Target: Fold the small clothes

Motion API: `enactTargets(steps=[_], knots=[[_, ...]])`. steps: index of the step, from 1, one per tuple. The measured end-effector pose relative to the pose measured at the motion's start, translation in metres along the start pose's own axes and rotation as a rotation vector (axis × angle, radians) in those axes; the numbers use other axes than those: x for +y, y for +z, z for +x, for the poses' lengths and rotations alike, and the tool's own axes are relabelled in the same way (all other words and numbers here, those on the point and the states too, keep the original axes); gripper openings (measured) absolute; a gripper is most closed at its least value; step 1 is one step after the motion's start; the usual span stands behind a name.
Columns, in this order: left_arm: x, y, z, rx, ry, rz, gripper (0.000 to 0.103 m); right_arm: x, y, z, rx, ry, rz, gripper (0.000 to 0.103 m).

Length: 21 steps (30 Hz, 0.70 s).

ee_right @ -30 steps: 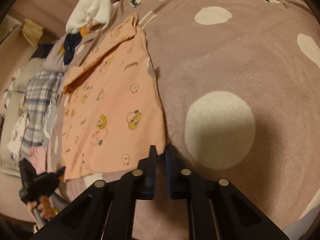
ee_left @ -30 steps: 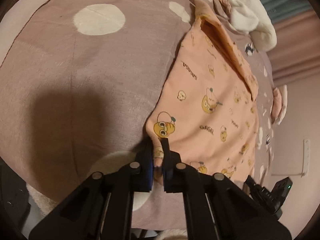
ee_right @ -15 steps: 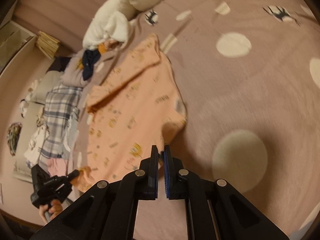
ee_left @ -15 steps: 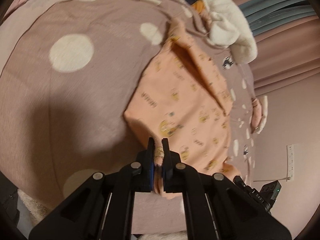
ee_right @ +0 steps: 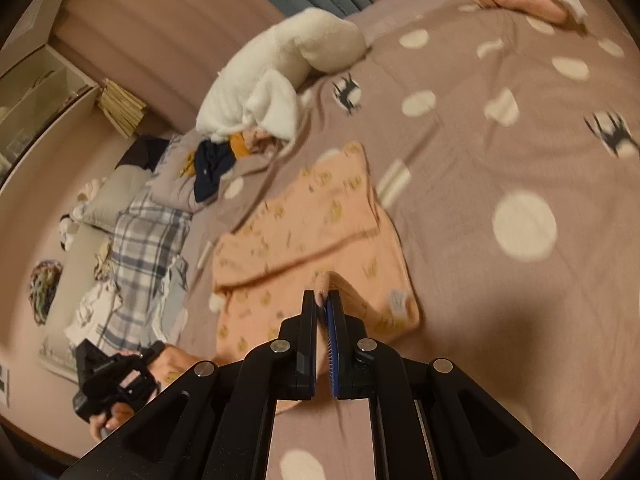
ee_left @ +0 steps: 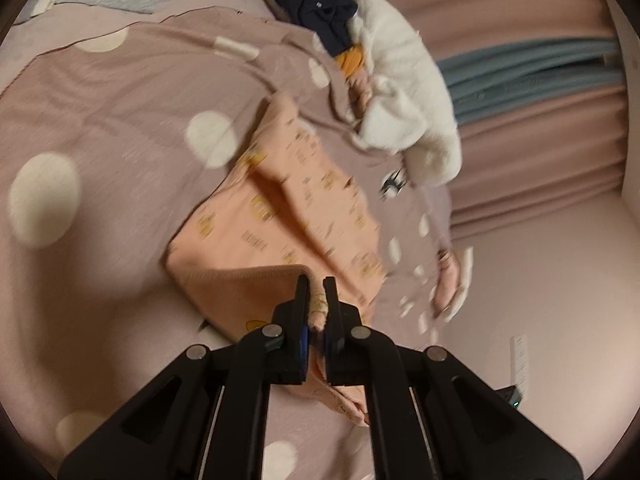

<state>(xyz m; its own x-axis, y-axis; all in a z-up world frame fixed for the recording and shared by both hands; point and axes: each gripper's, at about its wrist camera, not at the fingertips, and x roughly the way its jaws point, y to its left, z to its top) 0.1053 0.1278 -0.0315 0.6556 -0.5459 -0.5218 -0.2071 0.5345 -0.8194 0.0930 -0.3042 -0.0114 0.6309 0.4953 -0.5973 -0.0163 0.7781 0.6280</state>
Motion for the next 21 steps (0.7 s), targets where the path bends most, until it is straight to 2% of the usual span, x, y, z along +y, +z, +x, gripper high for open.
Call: enactTargets(steps=[4,8,12,14,17,19,21], knots=[[-0.011,0.033,0.015,-0.028,-0.055,-0.037,0.003,0.007,0.028,0.011,-0.012,0.022,-0.001,0.007],[-0.013,0.073,0.032,-0.088,-0.108,-0.091,0.003,0.011,0.068,0.038,-0.009,-0.026,-0.024,0.007],[-0.009,0.115,0.063,-0.123,-0.114,-0.139,0.003,0.007,0.109,0.07,0.012,-0.029,-0.011,0.007],[-0.008,0.131,0.085,-0.135,-0.061,-0.145,0.002,0.004,0.13,0.093,0.025,-0.031,0.007,0.007],[-0.003,0.144,0.109,-0.154,0.014,-0.138,0.003,-0.013,0.152,0.133,0.063,-0.107,0.066,0.007],[-0.009,0.15,0.124,-0.121,0.117,-0.036,0.003,-0.013,0.16,0.152,0.087,-0.184,0.032,0.007],[-0.014,0.15,0.128,-0.137,0.148,0.049,0.004,-0.008,0.161,0.159,0.08,-0.256,-0.039,0.007]])
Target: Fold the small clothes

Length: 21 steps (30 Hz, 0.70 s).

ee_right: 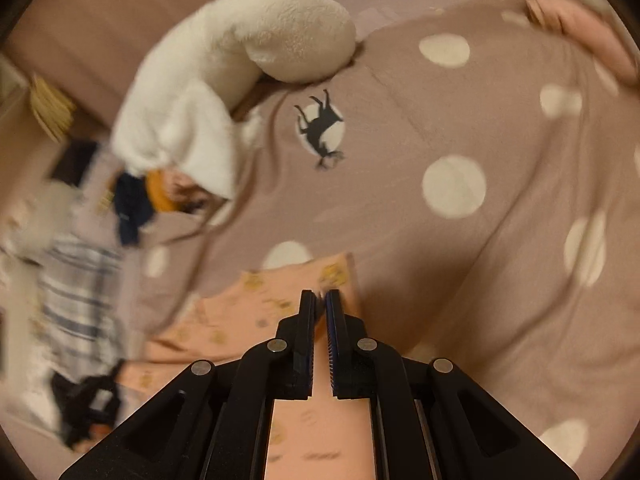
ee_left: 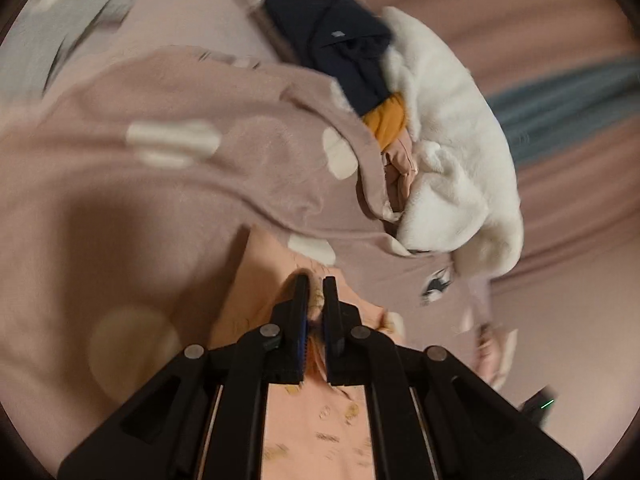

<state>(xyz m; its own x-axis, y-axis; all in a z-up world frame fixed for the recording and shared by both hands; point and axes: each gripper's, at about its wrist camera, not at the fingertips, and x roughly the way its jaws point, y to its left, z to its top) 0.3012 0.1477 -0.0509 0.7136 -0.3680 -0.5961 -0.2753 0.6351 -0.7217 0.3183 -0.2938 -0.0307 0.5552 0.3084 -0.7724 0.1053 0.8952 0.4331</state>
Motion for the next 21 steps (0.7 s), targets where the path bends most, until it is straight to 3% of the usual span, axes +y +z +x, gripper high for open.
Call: enactTargets(steps=[1,4,5,6,7,8,10,11,13,15,18,21], knots=[[-0.003,0.002,0.002,-0.011,0.017,0.029,0.006,0.004,0.0,0.0,-0.018,-0.017,-0.031,0.007],[0.002,0.008,-0.001,-0.048,0.033,-0.006,0.012,0.008,0.002,0.0,-0.048,-0.034,-0.06,0.007],[0.005,0.011,-0.004,-0.048,0.025,-0.022,0.028,0.004,0.003,-0.001,-0.05,-0.028,-0.038,0.007],[0.008,0.013,-0.007,-0.04,0.03,-0.031,0.059,0.002,0.002,-0.003,-0.047,-0.011,-0.021,0.007],[0.01,0.013,-0.009,-0.036,0.034,-0.043,0.075,0.001,0.002,-0.003,-0.026,0.01,-0.017,0.011],[0.016,0.011,-0.016,-0.035,0.021,-0.077,0.086,0.004,0.0,-0.002,0.009,0.03,-0.032,0.025],[0.019,0.004,-0.022,0.017,-0.065,-0.095,0.085,0.013,-0.004,0.003,0.067,0.048,-0.078,0.047],[0.014,-0.001,-0.018,0.067,-0.1,-0.077,0.087,0.019,-0.015,0.003,0.085,0.052,-0.112,0.051],[0.005,-0.015,-0.005,0.19,-0.106,-0.04,0.087,0.031,-0.032,0.01,0.116,0.077,-0.162,0.051],[-0.002,-0.031,0.011,0.292,-0.127,-0.017,0.087,0.04,-0.044,0.027,0.212,0.12,-0.178,0.051],[-0.014,-0.044,0.037,0.318,-0.135,0.02,0.087,0.049,-0.053,0.061,0.333,0.175,-0.167,0.051],[-0.016,-0.042,0.075,0.359,-0.14,-0.024,0.085,0.055,-0.047,0.094,0.364,0.124,-0.172,0.051]])
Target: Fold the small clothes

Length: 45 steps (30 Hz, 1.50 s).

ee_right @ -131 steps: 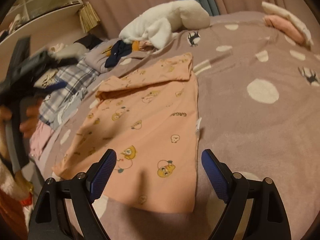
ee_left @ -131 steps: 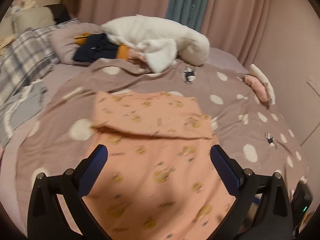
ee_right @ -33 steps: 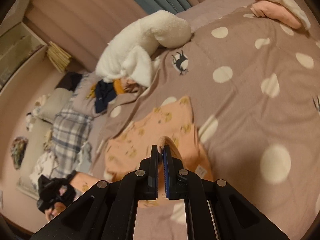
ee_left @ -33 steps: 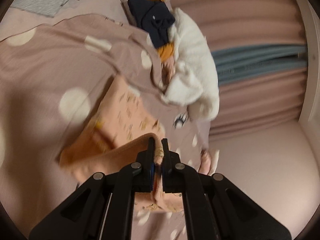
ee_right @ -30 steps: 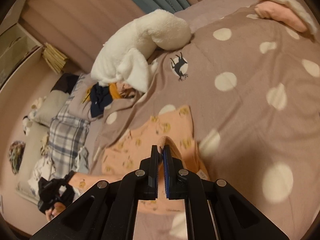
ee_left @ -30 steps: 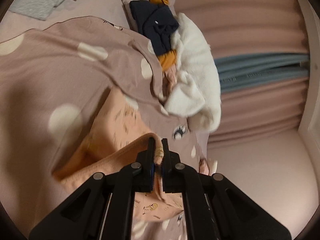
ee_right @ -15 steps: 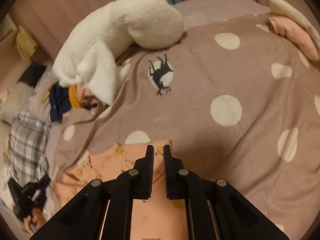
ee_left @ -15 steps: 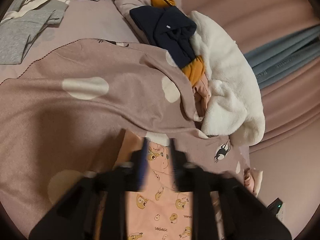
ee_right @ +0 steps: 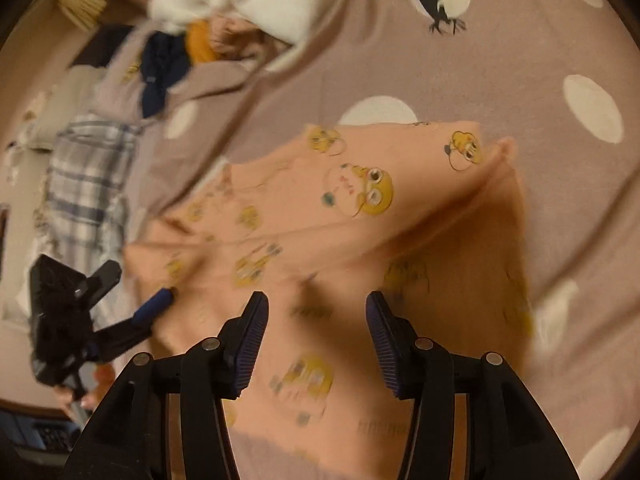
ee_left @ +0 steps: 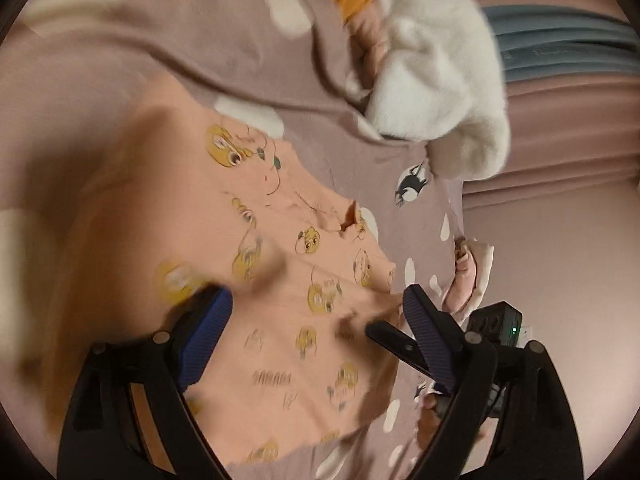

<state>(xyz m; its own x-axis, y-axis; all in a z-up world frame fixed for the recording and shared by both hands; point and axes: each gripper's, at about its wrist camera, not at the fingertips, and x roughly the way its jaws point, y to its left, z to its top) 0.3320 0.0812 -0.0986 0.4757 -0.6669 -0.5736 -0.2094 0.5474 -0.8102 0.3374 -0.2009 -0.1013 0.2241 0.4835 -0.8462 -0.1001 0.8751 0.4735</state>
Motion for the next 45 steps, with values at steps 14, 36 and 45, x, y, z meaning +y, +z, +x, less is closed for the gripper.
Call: enactTargets(steps=[14,36,45], knots=[[-0.018,-0.036,-0.096,-0.287,0.119,0.226,0.102,-0.017,-0.018,-0.09,-0.318,0.119,0.028,0.071],[0.023,-0.187,-0.08,-0.044,0.097,0.203,0.102,-0.05,-0.159,-0.055,-0.172,0.323,0.34,0.086],[0.048,-0.159,-0.057,-0.144,0.019,-0.019,0.102,-0.077,-0.157,-0.022,-0.253,0.451,0.519,0.086]])
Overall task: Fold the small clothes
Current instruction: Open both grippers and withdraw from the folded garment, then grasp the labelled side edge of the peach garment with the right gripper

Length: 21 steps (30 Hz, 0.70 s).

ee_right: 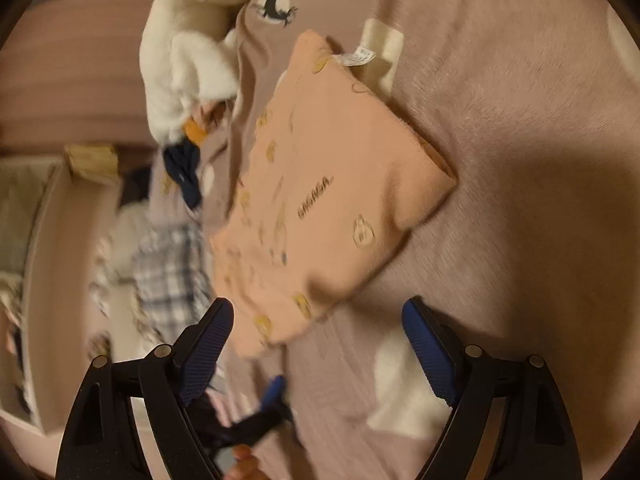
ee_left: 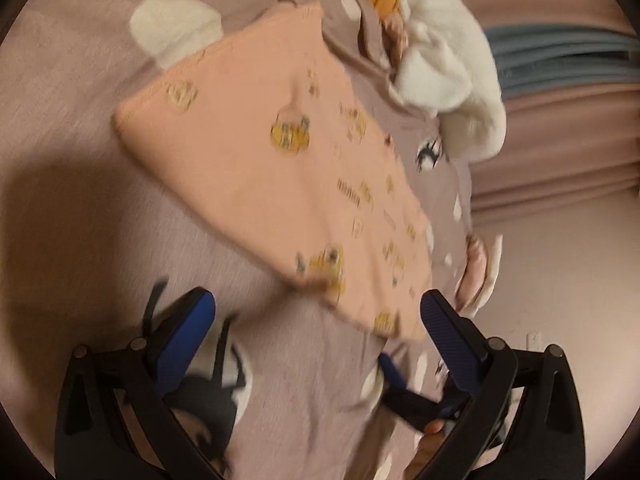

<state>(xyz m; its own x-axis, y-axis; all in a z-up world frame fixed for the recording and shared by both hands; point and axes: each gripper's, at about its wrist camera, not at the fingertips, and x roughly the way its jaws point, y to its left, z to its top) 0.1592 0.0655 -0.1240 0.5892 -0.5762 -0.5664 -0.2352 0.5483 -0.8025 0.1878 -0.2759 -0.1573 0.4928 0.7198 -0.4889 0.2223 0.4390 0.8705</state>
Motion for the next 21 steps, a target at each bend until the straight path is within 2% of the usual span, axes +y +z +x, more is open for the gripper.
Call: enactTargets(steps=[3,10,14,21], knots=[[-0.008,0.011,0.004,-0.035,0.011,0.058,0.102,0.002,0.006,0.004,-0.035,0.025,0.012,0.087],[-0.011,0.042,0.025,-0.046,-0.029,0.045,0.102,0.022,0.022,0.023,-0.037,-0.057,-0.067,0.086],[-0.015,0.057,0.041,-0.046,-0.039,0.057,0.102,0.024,0.033,0.032,-0.051,-0.066,-0.104,0.086],[-0.018,0.063,0.053,-0.106,-0.002,0.091,0.101,0.025,0.048,0.042,-0.071,-0.051,-0.108,0.087]])
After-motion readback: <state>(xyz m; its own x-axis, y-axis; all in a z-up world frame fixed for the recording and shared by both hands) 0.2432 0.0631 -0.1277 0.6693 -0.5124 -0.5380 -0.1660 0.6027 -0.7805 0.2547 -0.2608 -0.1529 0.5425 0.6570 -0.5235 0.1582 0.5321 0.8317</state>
